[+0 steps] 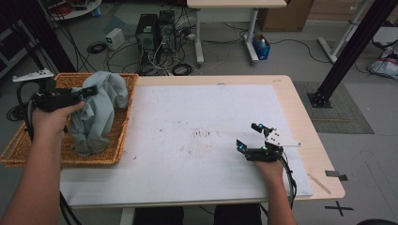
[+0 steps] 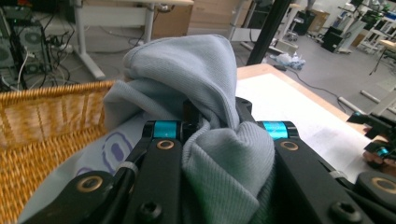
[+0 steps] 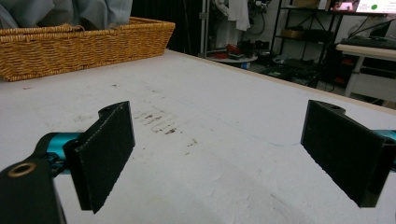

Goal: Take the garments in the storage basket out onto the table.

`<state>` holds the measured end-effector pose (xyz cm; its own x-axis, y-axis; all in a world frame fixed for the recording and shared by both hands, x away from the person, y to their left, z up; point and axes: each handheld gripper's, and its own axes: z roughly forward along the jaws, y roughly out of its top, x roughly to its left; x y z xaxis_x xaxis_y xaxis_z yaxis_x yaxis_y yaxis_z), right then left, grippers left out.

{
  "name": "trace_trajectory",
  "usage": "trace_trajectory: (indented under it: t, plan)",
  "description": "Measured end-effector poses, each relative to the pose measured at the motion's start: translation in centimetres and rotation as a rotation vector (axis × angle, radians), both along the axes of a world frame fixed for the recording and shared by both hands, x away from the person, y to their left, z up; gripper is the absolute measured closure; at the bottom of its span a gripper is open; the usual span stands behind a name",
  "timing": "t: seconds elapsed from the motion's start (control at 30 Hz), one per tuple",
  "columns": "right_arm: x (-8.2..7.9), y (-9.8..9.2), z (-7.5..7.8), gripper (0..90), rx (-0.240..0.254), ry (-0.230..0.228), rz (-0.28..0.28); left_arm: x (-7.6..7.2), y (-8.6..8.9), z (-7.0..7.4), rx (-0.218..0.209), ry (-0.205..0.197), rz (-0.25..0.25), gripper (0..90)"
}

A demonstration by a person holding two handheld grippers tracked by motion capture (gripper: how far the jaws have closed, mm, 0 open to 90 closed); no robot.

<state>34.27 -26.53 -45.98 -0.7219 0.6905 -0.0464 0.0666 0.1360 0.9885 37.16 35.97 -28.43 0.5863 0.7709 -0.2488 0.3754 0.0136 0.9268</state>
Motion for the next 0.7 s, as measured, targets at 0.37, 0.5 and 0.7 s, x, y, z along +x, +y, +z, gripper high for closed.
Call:
trace_trajectory:
  t: [0.37, 0.5, 0.7]
  plan:
    - [0.0, 0.0, 0.0, 9.6, -0.003, 0.001, 0.001, 0.0, -1.7, 4.9, 0.014, -0.082, -0.026, 75.7]
    - [0.0, 0.0, 0.0, 9.6, -0.003, -0.001, 0.000, -0.1, -3.3, 7.2, 0.022, -0.119, -0.056, 75.7]
    - [0.0, 0.0, 0.0, 9.6, -0.003, 0.000, 0.001, 0.2, -6.8, 10.8, 0.042, -0.171, -0.119, 75.7]
